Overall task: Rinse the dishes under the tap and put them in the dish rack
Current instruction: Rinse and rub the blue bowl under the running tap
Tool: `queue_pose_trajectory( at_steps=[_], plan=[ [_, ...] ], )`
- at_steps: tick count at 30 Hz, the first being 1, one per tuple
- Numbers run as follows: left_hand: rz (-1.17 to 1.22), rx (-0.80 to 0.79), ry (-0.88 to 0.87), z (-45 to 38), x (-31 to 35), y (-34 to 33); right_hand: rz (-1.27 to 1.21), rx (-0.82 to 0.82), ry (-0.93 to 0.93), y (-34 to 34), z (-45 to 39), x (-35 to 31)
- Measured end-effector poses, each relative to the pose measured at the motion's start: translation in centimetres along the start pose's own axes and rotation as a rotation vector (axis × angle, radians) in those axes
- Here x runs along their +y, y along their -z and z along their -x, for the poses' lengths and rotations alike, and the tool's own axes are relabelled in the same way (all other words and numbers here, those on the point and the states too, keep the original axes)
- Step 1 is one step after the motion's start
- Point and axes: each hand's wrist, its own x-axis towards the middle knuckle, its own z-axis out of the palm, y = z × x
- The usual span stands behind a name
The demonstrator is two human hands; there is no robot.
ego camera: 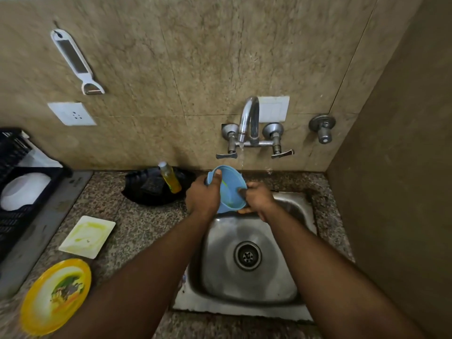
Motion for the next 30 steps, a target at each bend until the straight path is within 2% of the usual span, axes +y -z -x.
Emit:
queue_pose_trajectory(
  at_steps=[2, 4, 7, 9, 10, 12, 14, 15, 16, 18, 21, 22, 26, 28, 30],
  plan=[
    [-0.059, 0.031, -0.041, 0.5, 0.4, 0.3, 0.079, 0.105, 0.037, -0.3, -0.2, -0.5],
    [-0.11, 0.081, -0.066, 0.7, 0.9, 0.7, 0.127, 0.105, 0.051, -0.6, -0.3, -0.7],
    [-0.183, 0.153, -0.075, 0.3, 0.9, 1.4, 0.084, -0.132, 0.033, -0.6, 0.0, -0.6],
    [-0.208, 0.124, -0.093, -0.1, 0.7, 1.6, 0.015, -0.218, 0.024, -0.3, 0.1, -0.3],
    [-0.217, 0.091, -0.103, -0.2, 0.7, 1.6, 0.026, -0.192, 0.014, -0.2, 0.0, -0.2],
    [-0.221, 0.031, -0.101, -0.4, 0.9, 1.2, 0.159, -0.011, 0.028, -0.4, -0.5, 0.0],
    [-0.201, -0.011, -0.063, -0.5, 1.4, 0.6, 0.315, 0.206, 0.116, -0.5, -1.4, 0.2],
    [-0.194, -0.017, -0.045, -0.6, 1.5, 0.3, 0.378, 0.257, 0.167, -0.4, -1.6, 0.2],
    [-0.189, -0.023, -0.015, -0.7, 1.6, 0.3, 0.436, 0.238, 0.204, -0.3, -1.8, 0.2],
    [-0.169, -0.048, 0.074, -1.3, 1.4, 0.3, 0.484, 0.076, 0.248, 0.1, -1.2, 0.3],
    [-0.13, -0.139, 0.185, -1.7, 1.2, 0.7, 0.319, -0.079, 0.158, 0.8, -0.4, 0.5],
    [-0.106, -0.188, 0.216, -1.6, 1.3, 0.8, 0.315, -0.06, 0.138, 1.0, -0.6, 0.7],
    [0.023, -0.341, 0.334, -1.6, 1.5, 1.0, 0.604, 0.119, 0.246, 1.6, -2.1, 0.5],
    [0.05, -0.386, 0.366, -1.8, 1.7, 1.2, 0.631, 0.098, 0.304, 1.8, -2.3, 0.3],
    [0.063, -0.446, 0.395, -1.7, 2.0, 1.6, 0.647, -0.045, 0.365, 1.6, -1.9, -0.1]
  ],
)
